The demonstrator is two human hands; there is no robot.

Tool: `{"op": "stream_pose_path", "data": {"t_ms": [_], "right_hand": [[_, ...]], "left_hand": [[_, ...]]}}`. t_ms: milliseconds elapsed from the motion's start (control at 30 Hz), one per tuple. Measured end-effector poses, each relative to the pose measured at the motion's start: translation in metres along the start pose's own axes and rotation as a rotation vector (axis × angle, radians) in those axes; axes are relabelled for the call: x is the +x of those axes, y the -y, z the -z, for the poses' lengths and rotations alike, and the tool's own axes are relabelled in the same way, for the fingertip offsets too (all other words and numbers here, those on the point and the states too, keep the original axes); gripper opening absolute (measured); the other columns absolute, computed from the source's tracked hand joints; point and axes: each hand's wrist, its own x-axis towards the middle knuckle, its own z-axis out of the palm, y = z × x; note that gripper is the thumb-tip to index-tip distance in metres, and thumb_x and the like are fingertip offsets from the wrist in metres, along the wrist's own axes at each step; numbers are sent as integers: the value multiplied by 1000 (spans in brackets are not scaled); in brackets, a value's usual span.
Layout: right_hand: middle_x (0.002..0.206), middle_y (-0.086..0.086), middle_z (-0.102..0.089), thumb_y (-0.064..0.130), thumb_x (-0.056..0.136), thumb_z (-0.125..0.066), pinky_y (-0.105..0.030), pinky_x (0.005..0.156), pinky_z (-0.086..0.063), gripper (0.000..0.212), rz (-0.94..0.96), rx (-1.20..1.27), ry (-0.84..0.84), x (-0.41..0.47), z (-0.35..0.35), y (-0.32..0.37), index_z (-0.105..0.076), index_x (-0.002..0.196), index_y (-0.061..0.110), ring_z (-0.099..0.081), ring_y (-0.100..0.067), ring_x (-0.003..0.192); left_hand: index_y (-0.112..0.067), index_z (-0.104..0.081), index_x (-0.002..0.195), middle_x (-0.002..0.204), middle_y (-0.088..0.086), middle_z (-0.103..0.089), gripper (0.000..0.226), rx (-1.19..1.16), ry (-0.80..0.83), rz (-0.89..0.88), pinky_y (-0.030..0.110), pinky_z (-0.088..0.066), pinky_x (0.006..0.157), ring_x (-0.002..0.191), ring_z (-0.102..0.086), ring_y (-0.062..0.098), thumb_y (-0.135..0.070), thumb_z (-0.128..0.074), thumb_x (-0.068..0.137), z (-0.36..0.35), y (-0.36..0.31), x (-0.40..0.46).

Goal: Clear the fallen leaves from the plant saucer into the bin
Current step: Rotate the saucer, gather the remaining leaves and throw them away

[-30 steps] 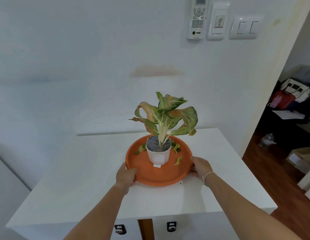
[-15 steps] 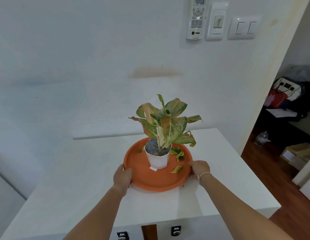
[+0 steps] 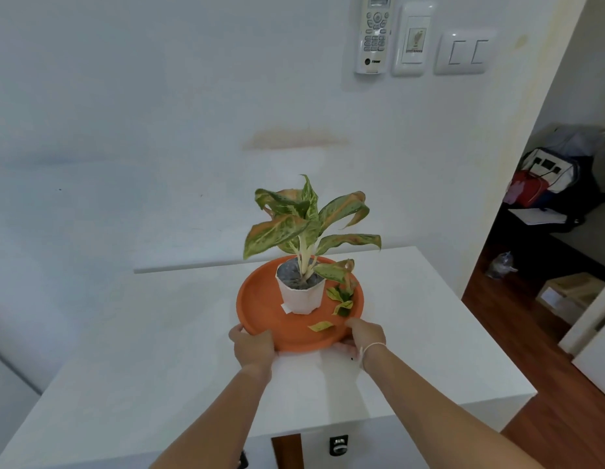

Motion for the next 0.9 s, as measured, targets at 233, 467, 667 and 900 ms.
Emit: {"op": "stream_pose_path", "data": {"t_ms": [233, 467, 667, 900], "right_hand": [[68, -17, -60, 3, 84, -55, -36, 53, -58, 11, 43, -54, -10, 3, 18, 13, -59, 76, -3, -59, -29, 59], [74, -17, -61, 6, 84, -58, -55, 77, -56, 12, 103, -238, -17, 2, 20, 17, -57, 73, 2, -61, -34, 69], [64, -13, -57, 5, 84, -57, -54, 81, -56, 19, 67, -163, -80, 2, 14, 9, -54, 65, 2, -57, -30, 57], [82, -18, -63, 4, 77, -52, -54, 84, -55, 13, 17, -37, -143, 2, -4, -8, -54, 64, 4, -68, -42, 93]], "left_hand": [[-18, -37, 142, 133, 15, -54, 64, 115, 54, -49, 52, -53, 92, 115, -56, 44, -4, -43, 80, 27, -6, 27], [-21, -33, 146, 139, 12, -51, 66, 142, 145, -29, 42, -54, 79, 121, -53, 41, -4, -37, 82, 37, -11, 41], [-24, -27, 147, 135, 14, -53, 68, 53, 163, -13, 42, -55, 77, 106, -59, 41, -3, -39, 84, 31, -6, 22], [-27, -26, 146, 120, 11, -58, 71, -95, 213, 23, 32, -58, 58, 94, -62, 34, 3, -44, 84, 8, 1, -7]]}}
